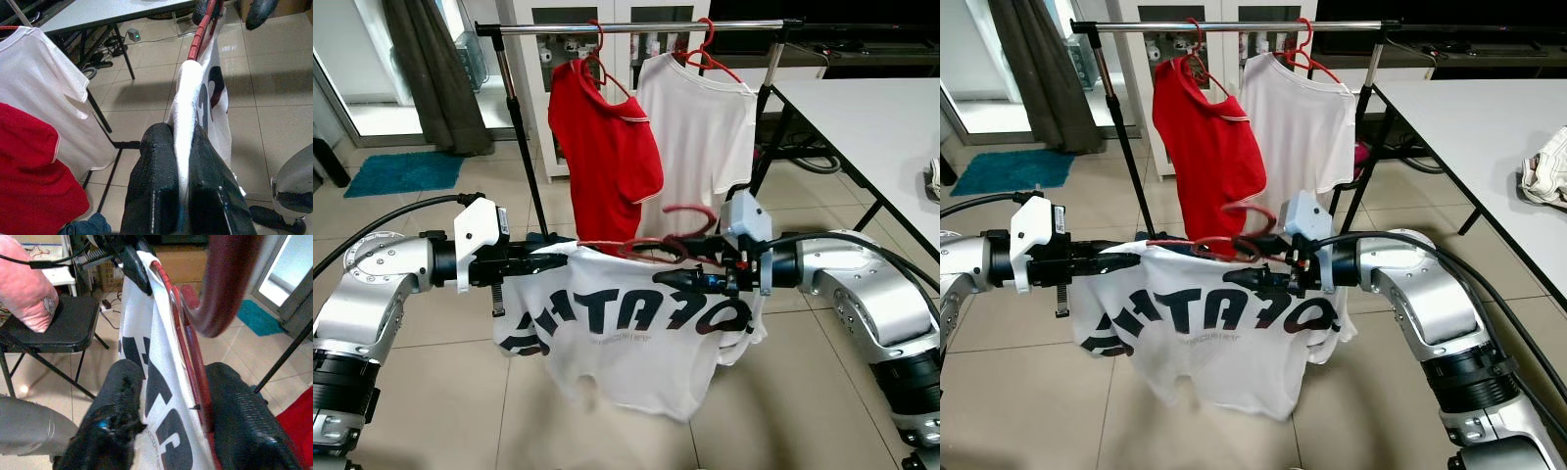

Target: Hang hanger

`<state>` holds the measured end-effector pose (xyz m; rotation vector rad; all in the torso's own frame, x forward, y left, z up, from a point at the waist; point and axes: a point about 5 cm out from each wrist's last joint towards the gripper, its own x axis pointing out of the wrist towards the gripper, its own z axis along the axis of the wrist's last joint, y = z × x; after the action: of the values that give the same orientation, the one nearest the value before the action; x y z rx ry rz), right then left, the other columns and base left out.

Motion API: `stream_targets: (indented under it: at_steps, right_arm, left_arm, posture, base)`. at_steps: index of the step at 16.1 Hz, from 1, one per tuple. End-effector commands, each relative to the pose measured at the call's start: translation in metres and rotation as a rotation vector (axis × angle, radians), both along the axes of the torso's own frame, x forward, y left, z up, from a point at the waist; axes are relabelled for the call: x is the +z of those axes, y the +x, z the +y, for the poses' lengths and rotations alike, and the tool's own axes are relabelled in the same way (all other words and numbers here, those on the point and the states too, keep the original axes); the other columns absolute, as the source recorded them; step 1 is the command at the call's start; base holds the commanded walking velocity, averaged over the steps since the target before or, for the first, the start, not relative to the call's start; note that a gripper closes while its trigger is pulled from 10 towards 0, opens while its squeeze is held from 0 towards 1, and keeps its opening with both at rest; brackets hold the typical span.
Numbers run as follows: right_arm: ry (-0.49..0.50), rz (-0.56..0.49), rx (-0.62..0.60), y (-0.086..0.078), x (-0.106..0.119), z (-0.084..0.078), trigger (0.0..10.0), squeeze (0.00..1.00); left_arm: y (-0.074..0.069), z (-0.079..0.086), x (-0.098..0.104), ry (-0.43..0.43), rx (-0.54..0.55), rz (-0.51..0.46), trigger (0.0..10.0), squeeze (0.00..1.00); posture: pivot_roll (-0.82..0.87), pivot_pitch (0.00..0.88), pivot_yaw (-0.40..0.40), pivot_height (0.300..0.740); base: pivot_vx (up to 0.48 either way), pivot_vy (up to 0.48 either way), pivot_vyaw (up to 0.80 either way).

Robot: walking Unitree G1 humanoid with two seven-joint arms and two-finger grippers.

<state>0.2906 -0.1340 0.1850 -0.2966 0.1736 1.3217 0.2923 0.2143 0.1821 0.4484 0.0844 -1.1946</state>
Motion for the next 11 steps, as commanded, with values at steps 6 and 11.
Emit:
stream_targets:
  at_steps: [6, 11]
  right_arm:
    - [-0.045, -0.006, 0.011, 0.0037, -0.0017, 0.0004, 0.0, 0.0]
    - [-0.021, -0.022, 0.017, 0.0044, -0.0002, 0.0012, 0.0, 0.0]
  left_arm:
    - [0.0051, 0.0053, 0.0161, -0.054, 0.019, -0.062, 0.0, 0.0]
    - [0.0053, 0.0054, 0.018, -0.055, 0.016, -0.066, 0.0, 0.0]
  posture:
    - [-0.16, 0.0, 0.008, 0.74]
    - [-0.16, 0.0, 0.006, 0.74]
  base:
    - [0.0, 0.0, 0.0]
    - [0.0, 0.0, 0.0]
